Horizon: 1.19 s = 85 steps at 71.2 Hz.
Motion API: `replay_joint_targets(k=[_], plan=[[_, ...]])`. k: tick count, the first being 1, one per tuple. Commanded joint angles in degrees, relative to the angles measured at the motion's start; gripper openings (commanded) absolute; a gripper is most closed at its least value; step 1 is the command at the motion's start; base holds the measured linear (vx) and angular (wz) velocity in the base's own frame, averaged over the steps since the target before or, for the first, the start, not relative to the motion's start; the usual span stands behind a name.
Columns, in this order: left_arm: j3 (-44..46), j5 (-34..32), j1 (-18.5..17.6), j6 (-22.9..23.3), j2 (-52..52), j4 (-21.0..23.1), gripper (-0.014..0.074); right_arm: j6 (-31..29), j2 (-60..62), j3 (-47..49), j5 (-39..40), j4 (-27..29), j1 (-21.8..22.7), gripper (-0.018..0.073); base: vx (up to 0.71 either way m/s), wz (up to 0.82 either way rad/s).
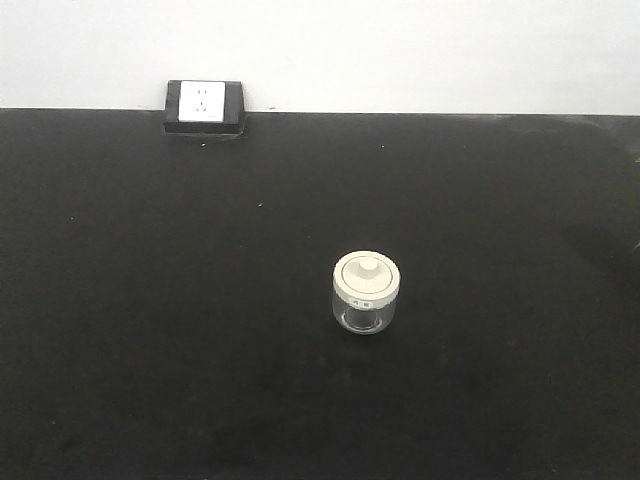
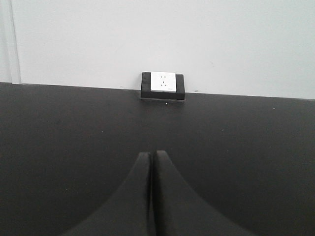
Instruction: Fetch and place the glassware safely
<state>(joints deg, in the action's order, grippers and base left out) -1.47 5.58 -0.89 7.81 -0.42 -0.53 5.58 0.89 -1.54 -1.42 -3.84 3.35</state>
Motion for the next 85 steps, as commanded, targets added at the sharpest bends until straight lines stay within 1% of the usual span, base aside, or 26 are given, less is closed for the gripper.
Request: replay_joint_targets(k=[1, 85], plan=[[-1.7, -4.5, 0.0, 0.5, -1.0, 0.5, -0.0007, -0.2, 0.3, -1.1, 4.6, -1.7, 0.4, -0.0008, 0.00, 0.00], [-1.7, -4.5, 0.0, 0.5, -1.0, 0.5, -0.0007, -0.7, 0.3, -1.1, 4.7, -1.2, 0.4, -0.0008, 0.00, 0.00]])
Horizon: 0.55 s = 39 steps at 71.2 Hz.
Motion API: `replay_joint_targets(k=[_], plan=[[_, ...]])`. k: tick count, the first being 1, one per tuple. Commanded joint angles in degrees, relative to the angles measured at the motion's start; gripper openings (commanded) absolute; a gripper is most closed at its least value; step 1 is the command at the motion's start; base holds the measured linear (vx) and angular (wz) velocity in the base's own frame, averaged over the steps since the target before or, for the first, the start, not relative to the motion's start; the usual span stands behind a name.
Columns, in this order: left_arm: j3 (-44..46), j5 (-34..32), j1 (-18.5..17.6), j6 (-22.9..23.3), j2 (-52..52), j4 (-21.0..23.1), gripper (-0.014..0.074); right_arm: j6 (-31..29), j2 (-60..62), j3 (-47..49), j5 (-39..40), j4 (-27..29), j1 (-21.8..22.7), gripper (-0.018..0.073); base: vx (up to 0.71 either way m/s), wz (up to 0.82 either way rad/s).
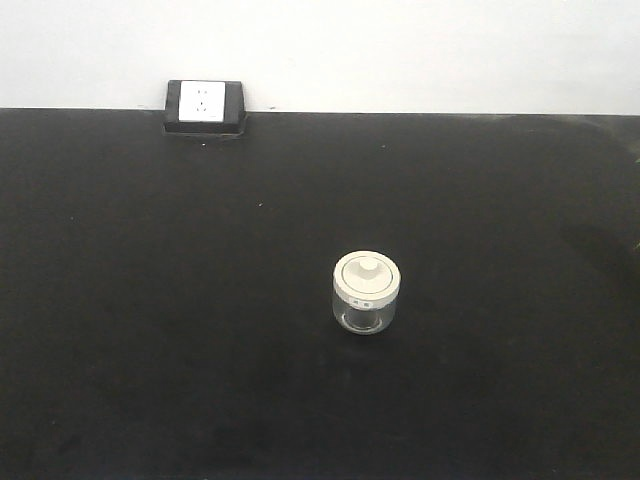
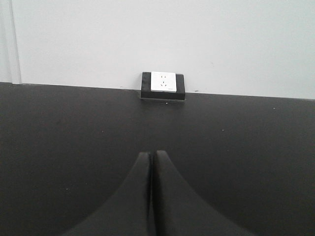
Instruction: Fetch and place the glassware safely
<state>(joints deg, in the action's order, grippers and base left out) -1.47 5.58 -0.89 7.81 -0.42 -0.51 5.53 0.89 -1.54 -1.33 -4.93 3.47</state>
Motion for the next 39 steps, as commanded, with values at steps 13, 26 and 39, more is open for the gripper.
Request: replay_joint_targets(k=[13, 26, 39], plan=[[-1.7, -4.5, 0.0, 0.5, -1.0, 0.5, -0.0007, -0.6, 0.3, -1.1, 4.6, -0.1, 0.3, -0.0008, 0.00, 0.00], [-1.7, -4.5, 0.0, 0.5, -1.0, 0.5, -0.0007, -0.6, 0.3, -1.1, 4.6, -0.1, 0.3, -0.0008, 0.00, 0.00], [-1.7, -4.5, 0.0, 0.5, -1.0, 0.5, -0.0007, -0.6, 0.3, -1.1, 4.6, -0.1, 0.3, -0.0008, 0.00, 0.00]])
